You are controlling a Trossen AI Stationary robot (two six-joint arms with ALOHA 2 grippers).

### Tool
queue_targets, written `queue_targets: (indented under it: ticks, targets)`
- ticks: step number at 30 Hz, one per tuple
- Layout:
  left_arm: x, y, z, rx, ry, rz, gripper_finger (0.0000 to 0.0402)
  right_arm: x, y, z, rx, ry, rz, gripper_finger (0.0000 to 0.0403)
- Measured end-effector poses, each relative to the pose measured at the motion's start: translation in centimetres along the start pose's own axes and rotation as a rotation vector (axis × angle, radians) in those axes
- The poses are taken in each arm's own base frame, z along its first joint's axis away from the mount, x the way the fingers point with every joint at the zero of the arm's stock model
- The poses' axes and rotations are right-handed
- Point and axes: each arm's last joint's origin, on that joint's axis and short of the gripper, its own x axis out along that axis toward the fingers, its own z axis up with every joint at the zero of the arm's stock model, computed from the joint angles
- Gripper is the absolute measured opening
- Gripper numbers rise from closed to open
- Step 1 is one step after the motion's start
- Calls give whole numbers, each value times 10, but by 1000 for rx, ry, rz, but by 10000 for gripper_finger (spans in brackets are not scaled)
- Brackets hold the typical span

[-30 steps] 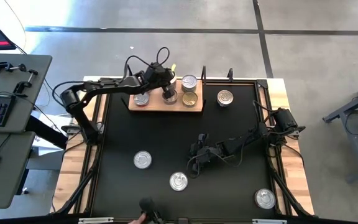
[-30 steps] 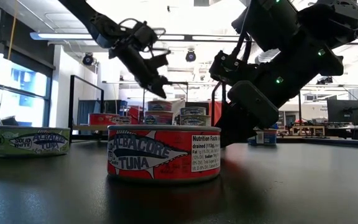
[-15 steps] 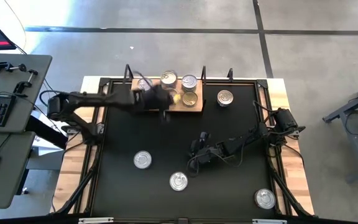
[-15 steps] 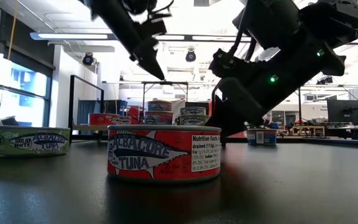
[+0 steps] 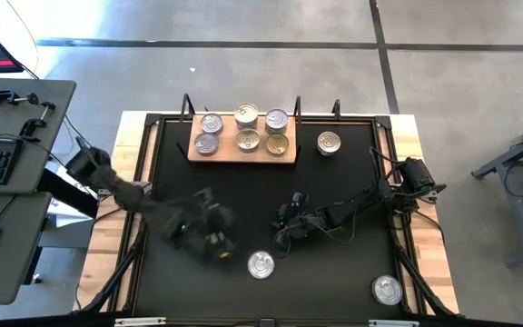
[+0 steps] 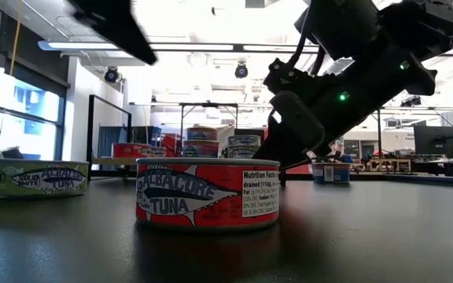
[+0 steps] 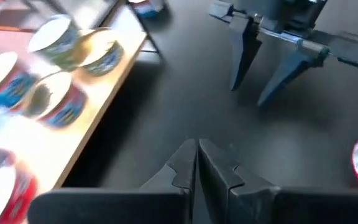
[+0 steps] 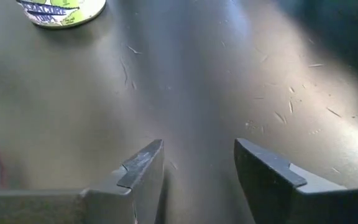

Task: Stack canned seafood by type on shelf
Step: Stack the green tuna can on top of the green tuna can on the shelf

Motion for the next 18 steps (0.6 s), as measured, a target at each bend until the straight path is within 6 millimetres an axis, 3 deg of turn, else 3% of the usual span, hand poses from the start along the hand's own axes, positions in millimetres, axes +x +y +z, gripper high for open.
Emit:
queue_targets:
  ticks: [5, 10, 13, 18]
  targets:
    - [-49, -14, -38, -157, -44, 40, 9, 0, 0, 0, -4, 0, 0, 188]
    - [-77, -17, -64, -275, -47, 25, 9, 0, 0, 1, -25, -5, 2, 188]
    - [-77, -18, -79, -326, -61, 29, 9, 0, 1, 2, -31, -19, 8, 188]
    - [-48, -11, -116, -459, 6, 82, 9, 0, 1, 4, -33, -33, 12, 188]
